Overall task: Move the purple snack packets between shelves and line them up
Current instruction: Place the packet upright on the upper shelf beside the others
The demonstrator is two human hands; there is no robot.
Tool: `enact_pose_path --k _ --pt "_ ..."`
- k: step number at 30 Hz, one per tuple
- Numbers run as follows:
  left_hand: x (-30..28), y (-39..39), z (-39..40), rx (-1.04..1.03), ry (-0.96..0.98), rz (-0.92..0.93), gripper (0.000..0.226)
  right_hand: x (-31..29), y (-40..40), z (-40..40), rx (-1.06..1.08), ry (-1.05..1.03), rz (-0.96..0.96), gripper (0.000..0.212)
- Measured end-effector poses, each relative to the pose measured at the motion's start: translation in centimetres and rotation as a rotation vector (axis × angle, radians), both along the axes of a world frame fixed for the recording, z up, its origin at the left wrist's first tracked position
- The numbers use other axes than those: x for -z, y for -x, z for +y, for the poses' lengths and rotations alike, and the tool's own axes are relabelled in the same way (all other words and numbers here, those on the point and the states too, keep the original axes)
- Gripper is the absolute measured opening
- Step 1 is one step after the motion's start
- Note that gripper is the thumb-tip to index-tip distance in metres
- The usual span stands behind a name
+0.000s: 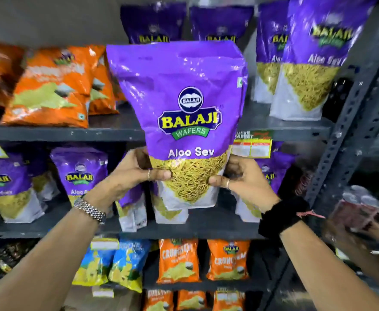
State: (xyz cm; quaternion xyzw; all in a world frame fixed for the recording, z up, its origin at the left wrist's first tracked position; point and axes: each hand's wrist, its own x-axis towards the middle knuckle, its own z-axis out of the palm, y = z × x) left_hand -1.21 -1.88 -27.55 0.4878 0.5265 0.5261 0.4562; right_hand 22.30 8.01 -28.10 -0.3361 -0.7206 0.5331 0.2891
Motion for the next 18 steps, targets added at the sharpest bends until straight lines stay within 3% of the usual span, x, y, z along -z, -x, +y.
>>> enact_pose_path --k 5,9,15,18 --pt "-0.2 -1.1 1.6 -0.041 0.005 0.001 0.064 0.5 0.0 1.0 0.091 0.027 0.025 0.011" --pt "2.6 -1.5 2.4 -0.060 0.064 -0.026 0.044 2.6 0.1 1.4 0.126 0.079 0.033 0.010" --pt "6.5 -1.9 3.0 -0.106 0.154 -0.107 0.053 5.8 0.7 2.0 0.175 0.153 -0.030 0.014" --pt "7.3 -2.8 3.7 -0.121 0.177 -0.128 0.044 6.8 0.7 2.7 0.194 0.153 -0.075 0.019"
